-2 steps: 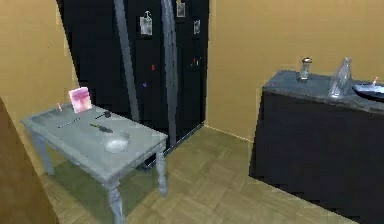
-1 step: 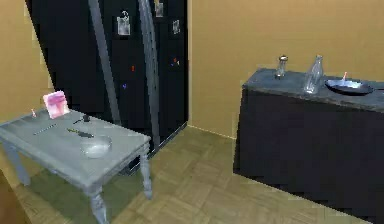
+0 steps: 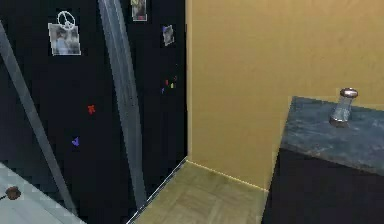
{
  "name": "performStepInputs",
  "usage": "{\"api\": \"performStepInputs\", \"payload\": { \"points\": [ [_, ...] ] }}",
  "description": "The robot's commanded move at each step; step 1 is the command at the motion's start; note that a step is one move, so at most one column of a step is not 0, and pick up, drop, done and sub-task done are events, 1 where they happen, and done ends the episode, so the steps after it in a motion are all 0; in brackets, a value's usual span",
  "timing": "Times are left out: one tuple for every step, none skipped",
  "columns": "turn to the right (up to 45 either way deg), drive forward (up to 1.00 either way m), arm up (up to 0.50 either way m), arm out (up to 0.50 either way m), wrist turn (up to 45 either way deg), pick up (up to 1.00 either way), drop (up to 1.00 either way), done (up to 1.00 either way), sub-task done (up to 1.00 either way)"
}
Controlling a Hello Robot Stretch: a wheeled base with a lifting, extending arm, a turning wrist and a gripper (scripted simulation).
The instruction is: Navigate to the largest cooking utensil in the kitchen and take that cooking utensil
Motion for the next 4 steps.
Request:
{"api": "performStepInputs", "payload": {
  "points": [
    [45.0, 0.0, 0.0, 0.0, 0.0, 0.0, 0.0, 0.0, 0.0],
    [27.0, 0.0, 0.0, 0.0, 0.0, 0.0, 0.0, 0.0, 0.0],
    [0.0, 0.4, 0.0, 0.0, 0.0, 0.0, 0.0, 0.0, 0.0],
    [-45.0, 0.0, 0.0, 0.0, 0.0, 0.0, 0.0, 0.0, 0.0]
  ]
}}
